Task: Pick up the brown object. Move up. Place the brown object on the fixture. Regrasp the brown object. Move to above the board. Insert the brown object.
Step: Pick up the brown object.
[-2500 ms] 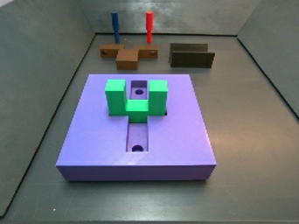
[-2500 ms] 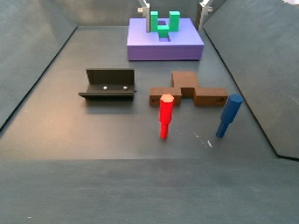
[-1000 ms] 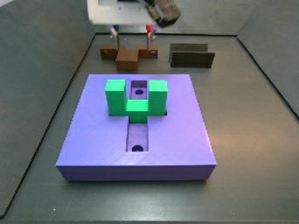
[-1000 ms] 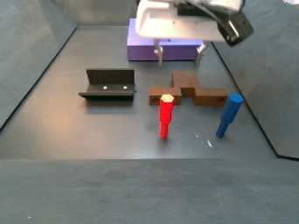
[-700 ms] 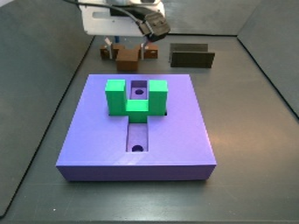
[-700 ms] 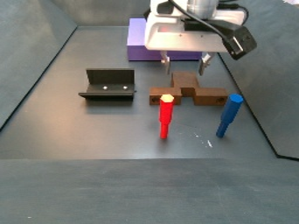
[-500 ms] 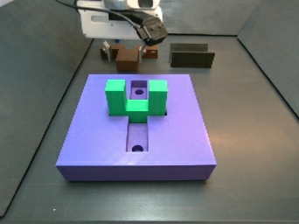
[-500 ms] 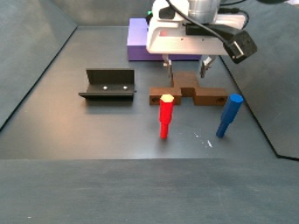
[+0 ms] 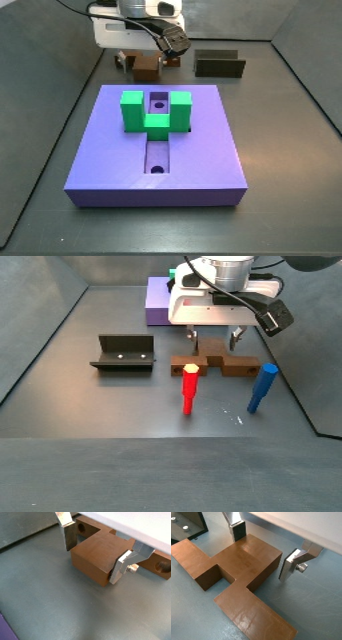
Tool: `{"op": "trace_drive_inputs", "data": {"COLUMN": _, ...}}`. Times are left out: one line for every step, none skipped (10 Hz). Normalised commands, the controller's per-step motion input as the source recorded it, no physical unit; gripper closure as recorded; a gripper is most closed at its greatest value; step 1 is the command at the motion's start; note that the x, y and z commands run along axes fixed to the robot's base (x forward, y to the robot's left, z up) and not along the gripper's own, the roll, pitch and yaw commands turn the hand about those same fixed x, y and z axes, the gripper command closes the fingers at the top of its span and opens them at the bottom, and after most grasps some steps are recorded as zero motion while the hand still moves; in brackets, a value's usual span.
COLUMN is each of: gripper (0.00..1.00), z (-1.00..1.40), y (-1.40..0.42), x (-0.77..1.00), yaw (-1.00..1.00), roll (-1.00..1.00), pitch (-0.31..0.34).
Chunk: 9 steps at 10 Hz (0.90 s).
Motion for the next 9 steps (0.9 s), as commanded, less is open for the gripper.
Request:
{"op": "trace_drive_inputs", "data": {"gripper": 0.0, "z": -0.17, "y": 0.0, "x": 0.0, "yaw": 0.0, "roll": 0.0, "pitch": 0.0}}
{"op": "trace_drive_inputs", "data": {"gripper": 0.0, "z": -0.18, "y": 0.0, "x": 0.0, "yaw": 0.0, "roll": 0.0, "pitch": 0.0}}
{"op": "trace_drive_inputs", "data": {"gripper": 0.0, "z": 0.0, "y": 0.0, "x": 0.0, "yaw": 0.0, "roll": 0.0, "pitch": 0.0}}
{"op": "trace_drive_inputs", "data": {"gripper": 1.0, "z": 0.0, "y": 0.0, "x": 0.0, "yaw": 0.0, "roll": 0.0, "pitch": 0.0}}
{"op": "trace_drive_inputs", "data": {"gripper": 1.0, "z": 0.0, "y": 0.0, "x": 0.0, "yaw": 0.0, "roll": 0.0, "pitch": 0.0}}
{"op": "trace_drive_inputs", "data": {"gripper": 1.0, "z": 0.0, "y": 0.0, "x": 0.0, "yaw": 0.0, "roll": 0.0, "pitch": 0.0}}
{"op": "trace_drive_inputs", "data": {"gripper": 1.0, "z": 0.0, "y": 0.0, "x": 0.0, "yaw": 0.0, "roll": 0.0, "pitch": 0.0}}
{"op": "trace_drive_inputs", "data": {"gripper": 1.0, "z": 0.0, "y": 0.0, "x": 0.0, "yaw": 0.0, "roll": 0.0, "pitch": 0.0}}
{"op": "trace_drive_inputs", "data": {"gripper": 1.0, "z": 0.0, "y": 0.0, "x": 0.0, "yaw": 0.0, "roll": 0.0, "pitch": 0.0}}
